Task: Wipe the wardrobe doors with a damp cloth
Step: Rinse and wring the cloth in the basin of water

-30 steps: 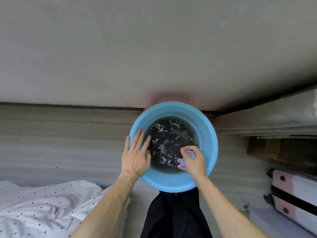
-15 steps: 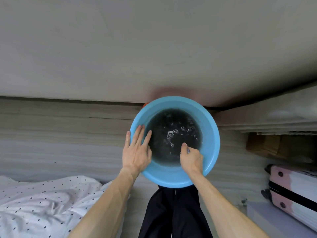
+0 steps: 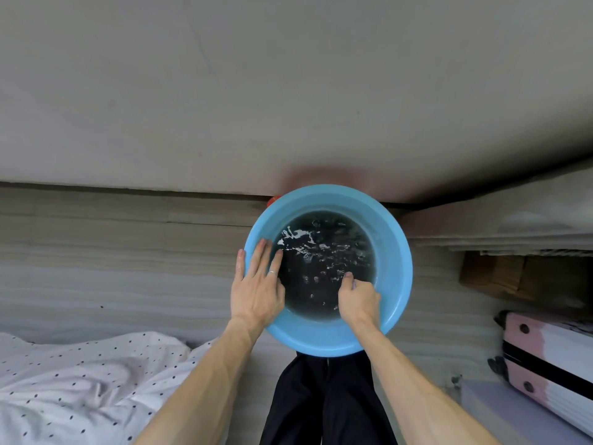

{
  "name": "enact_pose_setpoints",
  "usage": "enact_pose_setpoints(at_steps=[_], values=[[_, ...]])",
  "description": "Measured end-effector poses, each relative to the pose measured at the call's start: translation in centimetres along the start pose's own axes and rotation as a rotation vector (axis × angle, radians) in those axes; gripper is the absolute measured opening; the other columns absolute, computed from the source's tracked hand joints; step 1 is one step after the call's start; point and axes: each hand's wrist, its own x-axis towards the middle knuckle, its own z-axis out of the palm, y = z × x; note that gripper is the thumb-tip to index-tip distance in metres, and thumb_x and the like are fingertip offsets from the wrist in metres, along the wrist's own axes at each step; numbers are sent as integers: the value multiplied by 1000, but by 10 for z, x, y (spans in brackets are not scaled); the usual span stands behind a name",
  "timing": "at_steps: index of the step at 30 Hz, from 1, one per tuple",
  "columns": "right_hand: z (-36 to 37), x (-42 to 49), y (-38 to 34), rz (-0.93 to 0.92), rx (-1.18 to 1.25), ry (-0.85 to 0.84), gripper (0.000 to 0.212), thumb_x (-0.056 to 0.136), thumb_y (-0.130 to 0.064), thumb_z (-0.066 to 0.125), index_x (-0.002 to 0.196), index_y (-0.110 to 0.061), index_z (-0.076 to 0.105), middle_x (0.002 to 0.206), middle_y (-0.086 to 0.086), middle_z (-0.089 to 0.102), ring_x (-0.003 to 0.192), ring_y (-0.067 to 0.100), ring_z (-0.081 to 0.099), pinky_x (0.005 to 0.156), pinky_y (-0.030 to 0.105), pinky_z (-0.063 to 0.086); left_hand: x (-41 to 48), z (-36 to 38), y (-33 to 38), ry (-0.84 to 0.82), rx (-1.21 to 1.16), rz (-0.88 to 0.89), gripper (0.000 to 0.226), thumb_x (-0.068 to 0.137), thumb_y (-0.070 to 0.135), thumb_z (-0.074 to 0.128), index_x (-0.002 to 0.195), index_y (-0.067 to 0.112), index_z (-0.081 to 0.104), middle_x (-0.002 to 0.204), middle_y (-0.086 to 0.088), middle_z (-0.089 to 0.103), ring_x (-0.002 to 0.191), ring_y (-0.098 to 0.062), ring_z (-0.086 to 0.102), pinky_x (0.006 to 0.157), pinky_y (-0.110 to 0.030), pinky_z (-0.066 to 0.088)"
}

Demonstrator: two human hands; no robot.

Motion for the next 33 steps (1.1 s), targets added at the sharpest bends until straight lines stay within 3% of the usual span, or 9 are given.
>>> enact_pose_setpoints(at_steps=[6, 10, 13, 17, 20, 22, 25, 27, 33], values=[[-15, 0, -11, 190, 636, -236, 42, 100, -54, 48, 82, -16, 55, 66, 0, 57, 56, 19, 53, 52, 26, 41, 5, -22, 34, 49, -301, -80, 59, 92, 52, 40, 137, 19, 59, 140, -6, 59, 144, -28, 37, 120, -55, 2], [-29, -10, -25, 271, 929, -501, 47, 102, -51, 41, 115, -13, 67, 96, 9, 74, 87, 21, 69, 78, 34, 53, 19, -47, 71, -342, -911, -182, 65, 84, 70, 53, 139, 35, 51, 129, 5, 62, 121, -13, 56, 107, -37, 44], [-39, -11, -25, 203, 918, -602, 47, 105, -51, 34, 134, -23, 57, 125, 5, 68, 115, 22, 63, 101, 39, 48, 32, -53, 88, -369, -1061, -295, 42, 81, 57, 68, 115, 32, 60, 103, 9, 68, 94, -8, 66, 87, -28, 53], [-53, -8, -18, -17, 633, -466, 34, 104, -45, 43, 128, -29, 60, 121, -7, 68, 118, 16, 61, 106, 35, 43, 45, -57, 87, -355, -1333, -579, 21, 78, 24, 71, 93, 19, 58, 70, 4, 66, 52, -14, 57, 54, -25, 48], [-60, -2, 3, -449, 95, 20, 21, 100, -36, 55, 114, -26, 67, 110, -16, 67, 113, 8, 59, 97, 26, 44, 51, -54, 78, -335, -1338, -653, 22, 69, 18, 67, 80, 24, 50, 59, 8, 53, 53, -17, 46, 54, -31, 40], [-60, 7, 22, -707, -156, 327, 22, 98, -29, 55, 113, -19, 68, 118, -9, 66, 123, 16, 50, 103, 32, 41, 52, -52, 76, -339, -1385, -669, 25, 72, 11, 64, 79, 23, 45, 66, 5, 50, 55, -20, 45, 51, -32, 41], [-56, 22, 44, -832, -340, 419, 33, 93, -26, 56, 122, -12, 66, 138, 1, 60, 145, 24, 34, 114, 41, 33, 52, -57, 76, -379, -1467, -680, 19, 88, 1, 56, 99, 17, 53, 92, -5, 65, 62, -23, 66, 46, -26, 48], [-52, 27, 52, -850, -451, 381, 39, 92, -24, 55, 127, -9, 64, 147, 7, 53, 152, 26, 21, 118, 49, 30, 52, -61, 78, -387, -1394, -622, 7, 94, 15, 61, 101, 16, 61, 85, -4, 70, 55, -17, 62, 46, -27, 46], [-43, 30, 55, -788, -630, 380, 42, 92, -24, 55, 130, -9, 63, 151, 12, 47, 155, 27, 3, 120, 52, 16, 58, -60, 91, -345, -968, -499, 68, 93, 72, 39, 69, 12, 60, 66, 6, 64, 72, -17, 64, 74, -34, 52]])
